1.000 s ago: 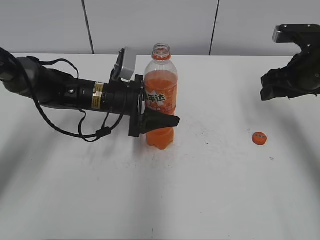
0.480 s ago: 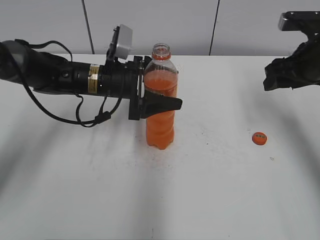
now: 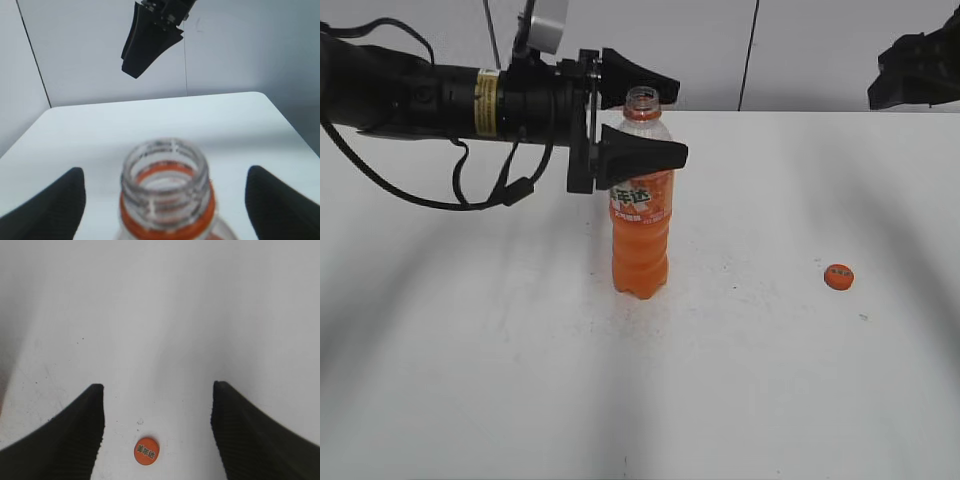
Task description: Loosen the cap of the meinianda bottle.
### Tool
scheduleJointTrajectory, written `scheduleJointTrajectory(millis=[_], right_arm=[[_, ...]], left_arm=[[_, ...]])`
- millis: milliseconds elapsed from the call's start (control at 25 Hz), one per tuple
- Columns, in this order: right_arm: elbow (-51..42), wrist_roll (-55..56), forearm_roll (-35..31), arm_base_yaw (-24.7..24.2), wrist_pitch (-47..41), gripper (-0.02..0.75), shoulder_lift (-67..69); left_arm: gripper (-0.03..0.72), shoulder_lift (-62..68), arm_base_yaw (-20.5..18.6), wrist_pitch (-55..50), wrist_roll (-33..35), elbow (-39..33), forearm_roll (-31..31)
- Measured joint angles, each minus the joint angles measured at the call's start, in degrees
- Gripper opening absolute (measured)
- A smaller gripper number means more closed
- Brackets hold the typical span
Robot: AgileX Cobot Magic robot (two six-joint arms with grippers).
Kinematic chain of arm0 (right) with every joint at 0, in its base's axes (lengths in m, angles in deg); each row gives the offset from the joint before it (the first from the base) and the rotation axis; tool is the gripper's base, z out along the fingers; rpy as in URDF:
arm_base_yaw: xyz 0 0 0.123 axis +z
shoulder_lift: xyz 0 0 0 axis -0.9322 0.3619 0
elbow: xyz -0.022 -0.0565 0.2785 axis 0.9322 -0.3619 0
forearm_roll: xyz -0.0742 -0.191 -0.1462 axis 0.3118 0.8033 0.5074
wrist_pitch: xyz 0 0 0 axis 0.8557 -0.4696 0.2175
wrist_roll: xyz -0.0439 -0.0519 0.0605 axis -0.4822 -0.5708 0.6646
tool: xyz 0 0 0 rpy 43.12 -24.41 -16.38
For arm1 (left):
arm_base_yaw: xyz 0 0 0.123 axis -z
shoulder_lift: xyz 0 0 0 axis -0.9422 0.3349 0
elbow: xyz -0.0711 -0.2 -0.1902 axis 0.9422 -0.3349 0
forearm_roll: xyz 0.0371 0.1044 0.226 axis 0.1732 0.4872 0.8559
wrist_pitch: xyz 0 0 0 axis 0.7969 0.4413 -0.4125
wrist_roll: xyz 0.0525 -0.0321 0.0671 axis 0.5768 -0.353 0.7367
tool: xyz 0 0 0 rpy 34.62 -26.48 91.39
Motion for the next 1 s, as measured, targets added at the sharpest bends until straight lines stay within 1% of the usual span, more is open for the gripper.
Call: scheduleJointTrajectory(millis=[400,600,680,760,840,1000], right_arm=[[4.0,0.0,0.3,0.0,-7.1,0.501,-2.1],[4.6,0.0,0.3,0.0,-8.3,0.501,-3.2],[4.6,0.0,0.3,0.0,-8.6,0.501,-3.8],[4.6,0.0,0.3,0.0,-9.6,0.501,-4.6],[4.6,0.0,0.3,0.0,-10.8,0.501,-5.5],[4.7,0.0,0.2,0.0,-14.0,0.501,-7.3]], left_arm=[[0.589,-8.4,0.0,0.0,-2.7,0.0,0.8],[0.587,-14.7,-0.8,-0.1,-4.4,0.0,1.0],[0.587,-17.8,-1.1,-3.1,-5.5,0.0,1.0],[0.587,-20.8,-1.1,-10.8,-7.8,0.0,1.1],[0.587,-23.8,-1.1,-21.4,-9.1,0.0,1.1],[0.587,-26.6,-1.0,-47.1,-9.9,0.0,0.9]])
